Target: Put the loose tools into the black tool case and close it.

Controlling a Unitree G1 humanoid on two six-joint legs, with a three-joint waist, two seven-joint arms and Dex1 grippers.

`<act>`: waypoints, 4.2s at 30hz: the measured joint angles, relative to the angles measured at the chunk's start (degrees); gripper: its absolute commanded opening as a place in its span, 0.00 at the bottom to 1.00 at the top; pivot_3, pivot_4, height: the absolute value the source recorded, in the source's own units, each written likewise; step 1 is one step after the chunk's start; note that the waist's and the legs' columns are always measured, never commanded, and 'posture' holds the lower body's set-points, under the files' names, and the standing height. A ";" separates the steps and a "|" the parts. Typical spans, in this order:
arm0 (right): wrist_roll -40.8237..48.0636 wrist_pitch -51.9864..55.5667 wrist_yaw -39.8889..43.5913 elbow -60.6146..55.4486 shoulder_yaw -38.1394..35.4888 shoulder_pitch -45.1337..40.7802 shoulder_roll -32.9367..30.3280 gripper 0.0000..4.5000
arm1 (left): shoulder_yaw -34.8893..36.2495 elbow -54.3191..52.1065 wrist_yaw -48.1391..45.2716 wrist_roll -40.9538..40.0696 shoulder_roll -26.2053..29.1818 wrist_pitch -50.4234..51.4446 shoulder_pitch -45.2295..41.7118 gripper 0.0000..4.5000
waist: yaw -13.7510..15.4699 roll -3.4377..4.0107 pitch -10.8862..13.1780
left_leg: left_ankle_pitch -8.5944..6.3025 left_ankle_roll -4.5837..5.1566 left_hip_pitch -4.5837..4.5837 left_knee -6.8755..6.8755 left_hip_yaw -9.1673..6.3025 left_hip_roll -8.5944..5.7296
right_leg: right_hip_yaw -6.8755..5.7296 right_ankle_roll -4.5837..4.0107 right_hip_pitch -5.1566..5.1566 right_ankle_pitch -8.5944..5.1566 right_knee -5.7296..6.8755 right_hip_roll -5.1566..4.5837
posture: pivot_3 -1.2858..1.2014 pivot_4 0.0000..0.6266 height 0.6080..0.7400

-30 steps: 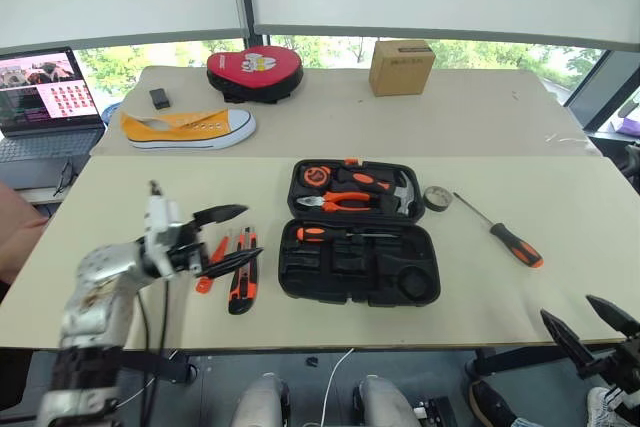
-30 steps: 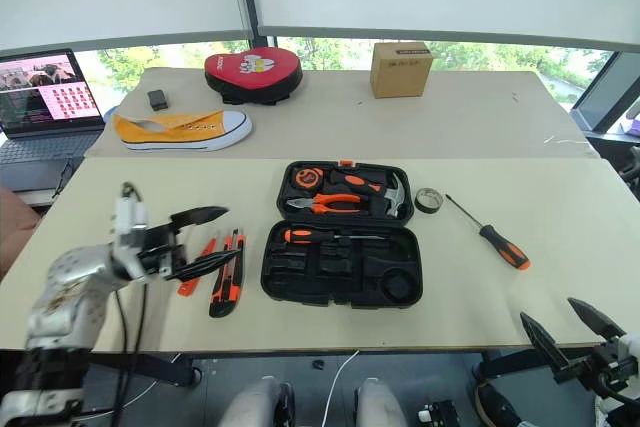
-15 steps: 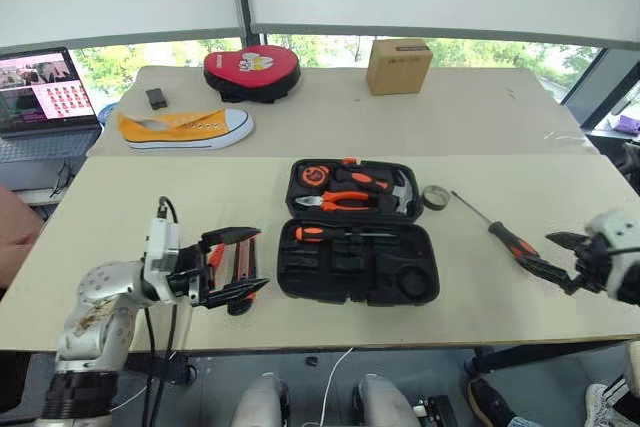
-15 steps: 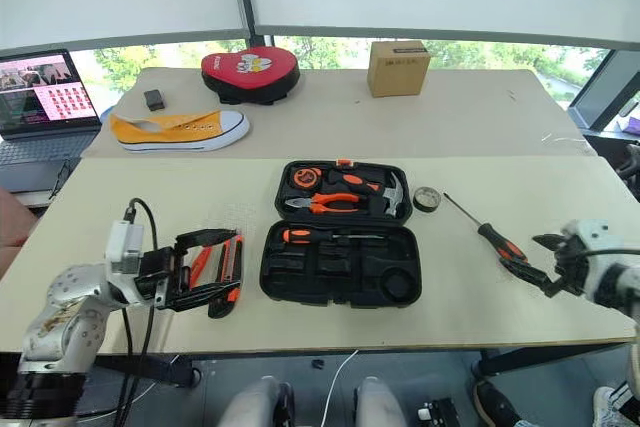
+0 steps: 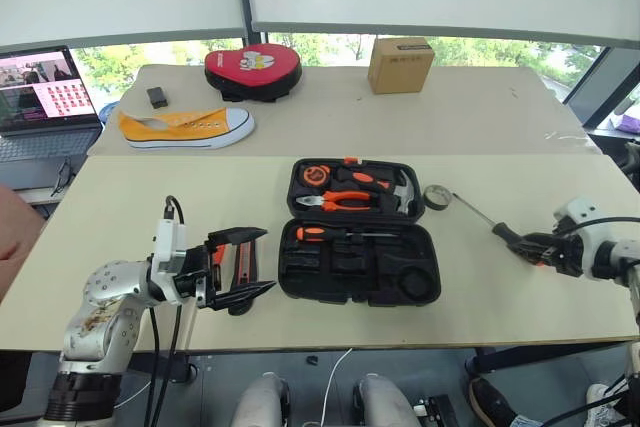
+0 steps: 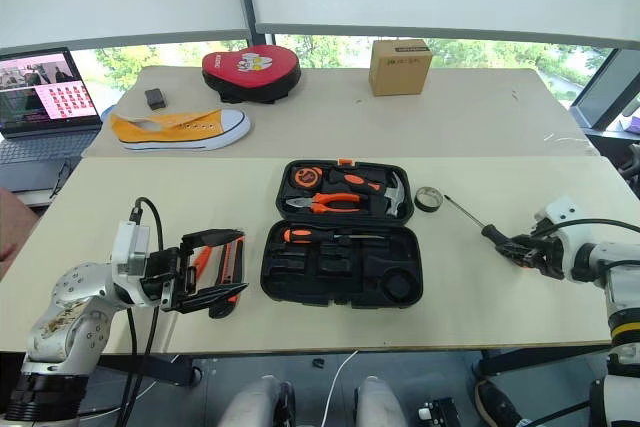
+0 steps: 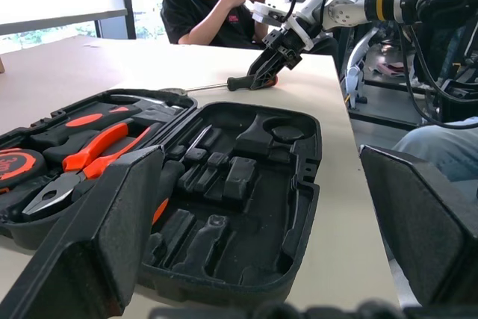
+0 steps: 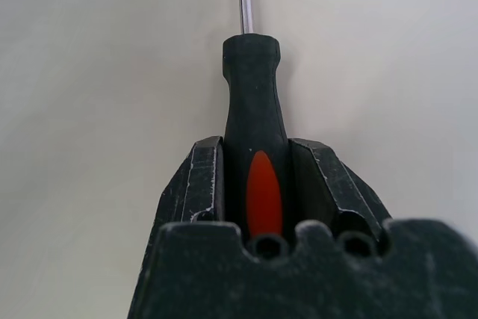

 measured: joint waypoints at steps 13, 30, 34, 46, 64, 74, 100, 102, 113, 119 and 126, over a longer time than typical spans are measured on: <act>9.18 2.39 10.65 -32.90 2.70 -1.30 2.11 0.22 | 3.08 1.69 2.24 -1.04 0.67 0.28 2.59 1.00 | -0.60 0.07 0.05 | 0.00 -0.01 -0.14 -0.05 0.01 0.19 | 0.03 0.01 -0.33 0.03 0.14 0.15 | 0.52 0.24 1.00; -3.94 5.16 10.49 -37.62 20.67 -5.31 6.79 0.22 | 3.15 -0.72 4.34 1.41 0.77 -0.99 6.38 1.00 | 1.16 0.00 0.08 | 0.00 -0.01 -0.49 0.01 0.02 0.04 | -0.09 0.00 -0.62 0.03 0.11 0.01 | 0.52 0.24 1.00; -5.36 1.31 11.66 -35.66 20.75 -5.47 6.70 0.58 | 3.09 -0.74 4.69 1.56 0.78 -0.98 6.30 1.00 | 1.29 0.00 0.08 | 0.00 -0.01 -0.51 0.02 0.02 0.02 | -0.11 0.00 -0.60 0.03 0.08 -0.03 | 0.52 0.24 1.00; 10.54 -5.72 19.75 -31.35 9.72 -6.37 11.42 0.96 | 3.10 -0.77 5.74 1.70 0.75 -0.98 6.53 1.00 | 0.91 -0.03 0.10 | 0.00 -0.01 -0.44 0.01 0.00 0.10 | -0.11 0.00 -0.54 0.03 0.11 0.04 | 0.52 0.24 1.00; -3.37 -18.04 12.28 -20.74 16.52 -8.82 17.57 0.01 | 2.98 -0.74 5.91 2.30 0.71 -0.98 5.58 1.00 | 0.19 -0.03 0.10 | 0.01 -0.02 -0.45 0.00 0.02 0.08 | -0.11 -0.01 -0.58 0.03 0.16 0.02 | 0.52 0.24 1.00; -2.84 -15.92 14.56 -27.39 16.87 -5.62 17.78 0.01 | 2.56 -0.71 6.02 2.53 0.56 -1.03 5.36 1.00 | 0.01 -0.03 0.10 | 0.01 -0.02 -0.42 0.00 0.01 0.10 | -0.11 -0.01 -0.57 0.03 0.18 0.02 | 0.52 0.24 1.00; -2.41 -10.69 11.15 -25.77 18.34 -6.12 21.36 0.01 | 2.45 -0.57 6.09 2.89 0.60 -1.79 5.70 1.00 | -0.19 -0.11 0.05 | 0.02 -0.04 -0.14 0.00 0.04 0.11 | -0.08 -0.03 -0.40 0.04 0.26 0.05 | 0.52 0.24 1.00; -3.05 -10.50 11.07 -25.34 18.72 -6.58 21.88 0.01 | 2.45 -0.57 6.12 2.95 0.62 -1.79 5.71 1.00 | -0.33 -0.18 0.00 | 0.03 -0.06 -0.08 0.00 0.04 0.12 | -0.07 -0.07 -0.39 0.06 0.30 0.07 | 0.52 0.24 1.00; 4.82 -8.33 11.69 -31.11 14.03 -1.87 23.48 0.17 | 9.11 -1.54 10.41 1.87 2.22 0.60 12.28 1.00 | -0.48 -0.27 0.00 | 0.04 -0.09 -0.25 -0.06 0.04 0.21 | -0.09 -0.19 -0.63 0.05 0.36 0.00 | 0.52 0.24 1.00; 18.79 -7.25 17.36 -40.07 -0.18 9.18 16.26 0.62 | 23.01 1.95 18.04 2.61 6.07 5.94 23.64 1.00 | 0.02 -0.34 0.06 | -0.03 -0.04 -0.20 -0.11 0.02 0.21 | -0.22 -0.18 -0.44 0.04 0.08 -0.11 | 0.52 0.24 1.00; 19.21 -17.33 18.83 -39.03 -7.40 20.83 16.17 0.99 | 32.35 6.08 22.49 4.12 7.20 12.57 33.94 1.00 | -0.01 -0.36 0.09 | -0.04 -0.07 -0.17 -0.13 0.09 0.21 | -0.18 -0.23 -0.52 0.01 0.11 -0.13 | 0.52 0.24 1.00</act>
